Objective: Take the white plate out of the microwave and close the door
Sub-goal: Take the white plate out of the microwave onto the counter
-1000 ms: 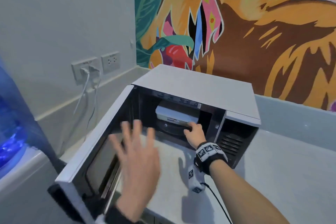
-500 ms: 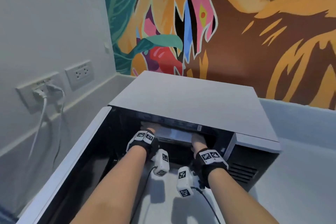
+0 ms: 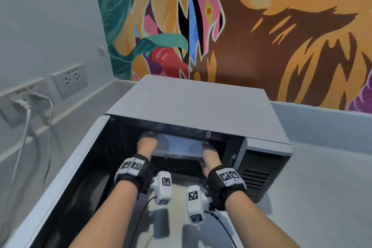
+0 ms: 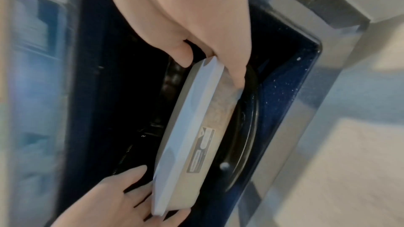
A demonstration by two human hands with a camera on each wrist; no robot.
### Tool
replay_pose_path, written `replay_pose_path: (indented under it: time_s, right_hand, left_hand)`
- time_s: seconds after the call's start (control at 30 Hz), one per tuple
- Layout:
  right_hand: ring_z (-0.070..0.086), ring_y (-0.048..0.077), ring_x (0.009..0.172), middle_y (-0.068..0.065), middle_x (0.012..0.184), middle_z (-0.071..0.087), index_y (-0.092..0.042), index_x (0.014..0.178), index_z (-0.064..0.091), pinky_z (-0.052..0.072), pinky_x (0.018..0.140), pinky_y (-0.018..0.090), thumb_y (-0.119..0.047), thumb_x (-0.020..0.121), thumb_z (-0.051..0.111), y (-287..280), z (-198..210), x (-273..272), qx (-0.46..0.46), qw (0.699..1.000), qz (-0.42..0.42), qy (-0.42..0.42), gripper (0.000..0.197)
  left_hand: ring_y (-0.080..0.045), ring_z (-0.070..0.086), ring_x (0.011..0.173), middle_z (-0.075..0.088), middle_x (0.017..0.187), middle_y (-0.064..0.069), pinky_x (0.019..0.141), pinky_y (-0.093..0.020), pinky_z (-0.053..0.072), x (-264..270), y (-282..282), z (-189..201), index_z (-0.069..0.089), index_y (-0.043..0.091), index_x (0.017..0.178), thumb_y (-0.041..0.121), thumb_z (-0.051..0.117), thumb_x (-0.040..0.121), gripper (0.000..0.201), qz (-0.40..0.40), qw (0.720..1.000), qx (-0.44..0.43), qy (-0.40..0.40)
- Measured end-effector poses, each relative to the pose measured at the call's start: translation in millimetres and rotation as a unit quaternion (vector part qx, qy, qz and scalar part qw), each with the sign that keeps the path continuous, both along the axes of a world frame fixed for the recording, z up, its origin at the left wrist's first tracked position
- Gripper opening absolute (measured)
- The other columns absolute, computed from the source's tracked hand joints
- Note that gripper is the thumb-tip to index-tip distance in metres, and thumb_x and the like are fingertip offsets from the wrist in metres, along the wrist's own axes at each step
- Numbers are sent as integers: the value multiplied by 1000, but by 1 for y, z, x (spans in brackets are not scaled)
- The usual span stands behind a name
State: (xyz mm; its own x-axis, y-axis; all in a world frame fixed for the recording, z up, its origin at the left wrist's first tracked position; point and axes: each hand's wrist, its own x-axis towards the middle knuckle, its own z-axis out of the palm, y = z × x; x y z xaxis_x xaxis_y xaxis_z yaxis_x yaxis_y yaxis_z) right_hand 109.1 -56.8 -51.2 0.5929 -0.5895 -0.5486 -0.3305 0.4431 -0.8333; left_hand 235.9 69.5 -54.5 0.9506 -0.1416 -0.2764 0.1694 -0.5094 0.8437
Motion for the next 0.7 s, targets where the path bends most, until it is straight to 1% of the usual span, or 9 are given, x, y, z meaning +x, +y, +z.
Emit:
replay_pose_path:
  time_s: [0.07, 0.17, 0.27, 0.33, 0.4, 0.47, 0.53, 0.6, 0.7]
  right_hand:
    - [41, 24, 124, 10, 139, 42, -7, 142, 34, 31, 114, 37, -21, 96, 41, 6, -3, -12, 14, 999, -19, -47, 48]
    - [44, 25, 129, 9, 142, 45, -10, 142, 32, 32, 115, 42, -23, 92, 43, 21, -21, -49, -30, 996, 47, -75, 52]
    - [48, 21, 127, 2, 139, 52, -18, 140, 36, 34, 114, 44, -28, 86, 46, 39, -40, -98, -13, 990, 110, -82, 56]
    - [55, 18, 120, -1, 130, 60, -20, 134, 44, 41, 108, 38, -32, 79, 48, 47, -55, -130, -10, 988, 137, -65, 57]
    - [59, 16, 114, -1, 125, 63, -17, 130, 47, 45, 104, 34, -33, 75, 50, 52, -65, -166, -13, 990, 136, -42, 57]
    - [53, 16, 118, -2, 130, 55, -17, 130, 39, 40, 104, 30, -27, 84, 47, 53, -69, -206, 1, 991, 129, -23, 48]
    - [48, 18, 117, 2, 134, 49, -16, 133, 33, 37, 97, 27, -21, 91, 42, 45, -79, -244, 13, 994, 107, -22, 43]
    - [50, 17, 114, 4, 133, 50, -12, 134, 34, 37, 94, 27, -19, 91, 43, 31, -90, -280, 6, 997, 68, -26, 44]
    - [56, 20, 110, 6, 125, 58, -10, 132, 42, 45, 79, 25, -19, 88, 48, 6, -105, -323, -21, 1000, 14, -6, 45]
  left_hand:
    - [-41, 54, 118, 57, 129, -27, 103, -43, 44, -19, 9, 0, 55, -5, 121, 27, 48, 92, 43, 45, 998, -9, -37]
    - [-47, 45, 123, 49, 136, -28, 107, -50, 37, -66, 37, -9, 46, -1, 132, 34, 46, 90, 54, 77, 995, 36, -50]
    - [-47, 41, 127, 45, 139, -30, 110, -52, 32, -124, 64, -26, 43, -1, 135, 39, 46, 83, 65, 92, 994, 45, -30]
    - [-47, 42, 125, 47, 138, -29, 108, -53, 34, -164, 75, -42, 43, 0, 136, 42, 44, 73, 76, 90, 995, 48, -3]
    - [-49, 39, 126, 43, 140, -29, 107, -53, 34, -203, 81, -56, 37, 0, 140, 40, 47, 78, 74, 78, 995, 55, 30]
    - [-47, 32, 132, 35, 147, -26, 110, -52, 30, -239, 80, -64, 29, 1, 145, 34, 48, 87, 69, 54, 995, 63, 51]
    - [-43, 25, 138, 28, 153, -21, 113, -49, 25, -268, 72, -74, 23, 5, 149, 30, 48, 91, 67, 34, 995, 55, 71]
    - [-41, 24, 140, 27, 155, -18, 115, -47, 23, -295, 57, -80, 22, 7, 150, 28, 47, 93, 66, -1, 995, 48, 85]
    - [-39, 28, 138, 32, 152, -16, 115, -46, 27, -327, 27, -89, 25, 9, 149, 24, 45, 93, 62, -55, 994, 31, 87]
